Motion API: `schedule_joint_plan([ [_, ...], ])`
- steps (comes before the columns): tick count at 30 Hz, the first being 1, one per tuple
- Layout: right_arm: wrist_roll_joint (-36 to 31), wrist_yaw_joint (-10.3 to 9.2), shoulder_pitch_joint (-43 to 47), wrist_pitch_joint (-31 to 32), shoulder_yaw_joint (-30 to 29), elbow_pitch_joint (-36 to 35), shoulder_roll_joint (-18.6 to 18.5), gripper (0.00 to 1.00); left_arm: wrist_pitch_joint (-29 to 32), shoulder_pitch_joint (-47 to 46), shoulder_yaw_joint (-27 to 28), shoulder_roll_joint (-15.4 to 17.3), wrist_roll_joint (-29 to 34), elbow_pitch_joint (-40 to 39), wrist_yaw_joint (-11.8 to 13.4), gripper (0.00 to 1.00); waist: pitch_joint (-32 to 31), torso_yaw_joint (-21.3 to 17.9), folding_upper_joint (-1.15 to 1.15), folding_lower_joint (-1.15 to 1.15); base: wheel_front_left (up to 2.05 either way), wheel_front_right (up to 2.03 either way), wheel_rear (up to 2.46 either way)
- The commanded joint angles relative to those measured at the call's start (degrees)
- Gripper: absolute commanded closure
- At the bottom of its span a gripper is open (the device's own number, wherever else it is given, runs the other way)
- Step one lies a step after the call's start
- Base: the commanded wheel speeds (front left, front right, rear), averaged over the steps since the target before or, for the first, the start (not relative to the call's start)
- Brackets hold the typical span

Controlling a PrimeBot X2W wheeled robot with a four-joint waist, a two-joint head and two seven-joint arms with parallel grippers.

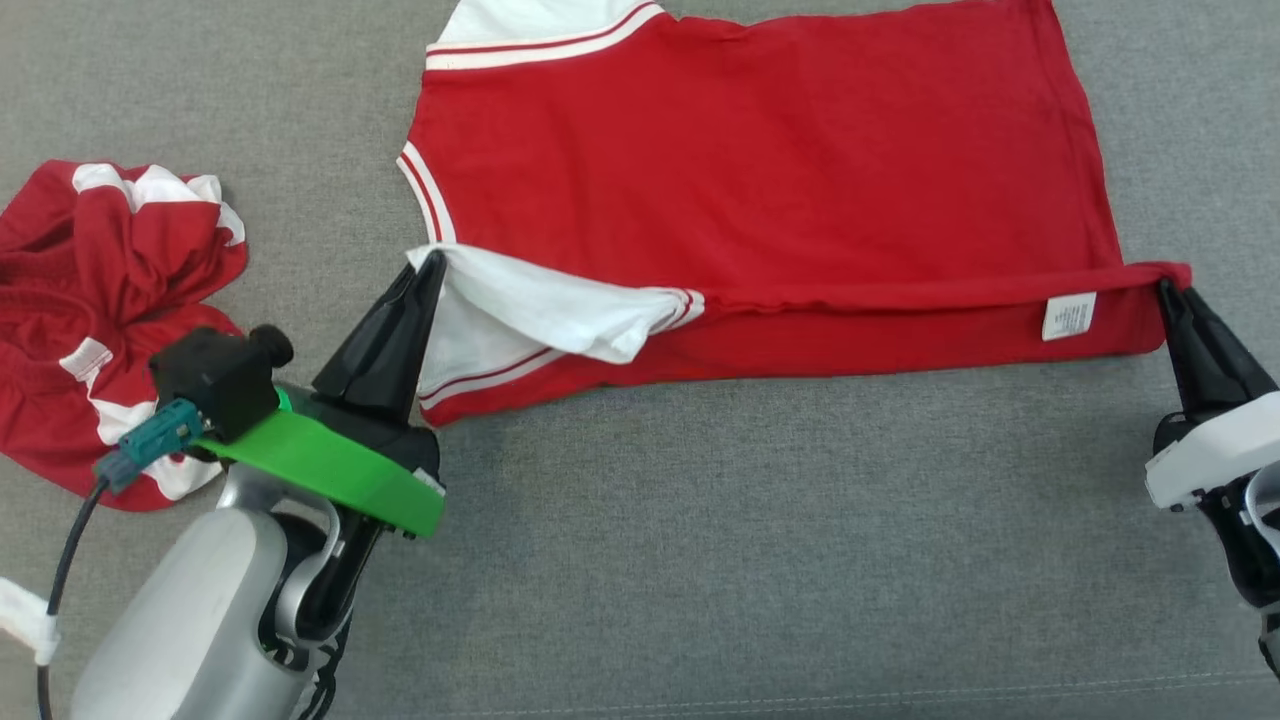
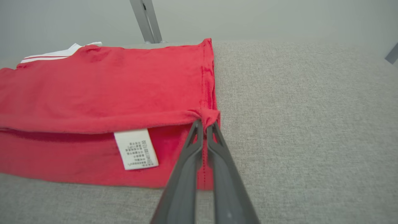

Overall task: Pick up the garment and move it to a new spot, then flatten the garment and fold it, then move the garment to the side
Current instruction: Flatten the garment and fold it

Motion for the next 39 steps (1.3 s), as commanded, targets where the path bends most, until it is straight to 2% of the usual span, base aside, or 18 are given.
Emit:
schedule_joint_plan([
  [1, -0.41, 0.01, -1.38, 0.12, -0.05, 0.27, -0.51, 1.00, -0.24, -2.15, -0.18, -0.12, 0.80, 0.89, -0.31, 1.00, 2.02, 0.66, 0.00, 0.00, 0.00, 0.00, 0.00],
  [7, -0.71, 0.01, -6.04, 0.01, 1.23, 1.70, -1.04, 1.00, -1.04, -7.87, -0.95, -0.76, 3.03, 5.76, -1.50, 1.00, 4.59, 0.64, 0.00, 0.00, 0.00, 0.00, 0.00],
  [10, -0.49, 0.01, -8.04, -0.90, 1.68, 3.03, -0.76, 1.00, -1.80, -9.57, -0.85, -1.90, 2.10, 8.30, -1.85, 1.00, 5.42, 0.56, 0.00, 0.00, 0.00, 0.00, 0.00],
  [11, -0.25, 0.01, -8.53, -1.17, 1.41, 3.57, -0.43, 0.87, -2.02, -9.87, -0.71, -2.24, 1.75, 8.94, -2.05, 1.00, 5.54, 0.53, 0.00, 0.00, 0.00, 0.00, 0.00],
  [12, -0.27, 0.01, -8.90, -1.44, 1.67, 4.01, -0.17, 0.64, -2.74, -10.37, -0.48, -2.48, 1.82, 9.64, -2.13, 0.84, 5.66, 0.50, 0.00, 0.00, 0.00, 0.00, 0.00],
  [13, -0.14, 0.01, -9.12, -1.78, 1.85, 4.36, 0.19, 0.14, -3.05, -10.57, -0.44, -2.65, 1.91, 10.43, -2.14, 0.34, 5.68, 0.46, 0.00, 0.00, 0.00, 0.00, 0.00],
  [14, -0.01, 0.01, -9.31, -2.43, 1.48, 4.85, 0.54, 0.00, -4.21, -10.64, -0.31, -2.97, 2.42, 10.91, -1.97, 0.00, 5.63, 0.41, 0.00, 0.00, 0.00, 0.00, 0.00],
  [19, -1.08, 0.01, -7.43, -7.47, -0.31, 6.03, 2.51, 0.00, -8.10, -6.77, 1.77, -4.24, 3.51, 10.86, 0.32, 0.00, 3.65, -0.05, 0.00, 0.00, 0.00, 0.00, 0.00],
  [25, -3.13, 0.01, -2.10, -9.62, -3.54, 4.86, 6.57, 0.00, -9.24, 4.95, 3.33, -6.21, 3.94, 7.97, 3.85, 0.00, 0.06, -0.79, 0.00, 0.00, 0.00, 0.00, 0.00],
  [31, -3.88, 0.01, 2.45, -9.62, -5.46, 2.47, 9.84, 0.00, -7.62, 11.55, 2.49, -7.22, 1.37, 10.43, 4.83, 0.00, -2.63, -1.22, 0.00, 0.00, 0.00, 0.00, 0.00],
  [39, -3.81, 0.01, 2.89, -9.64, -4.07, 2.76, 10.54, 0.00, -1.87, 9.20, 1.15, -8.57, -1.12, 16.22, 5.09, 0.00, -3.71, -2.21, 0.00, 0.00, 0.00, 0.00, 0.00],
])
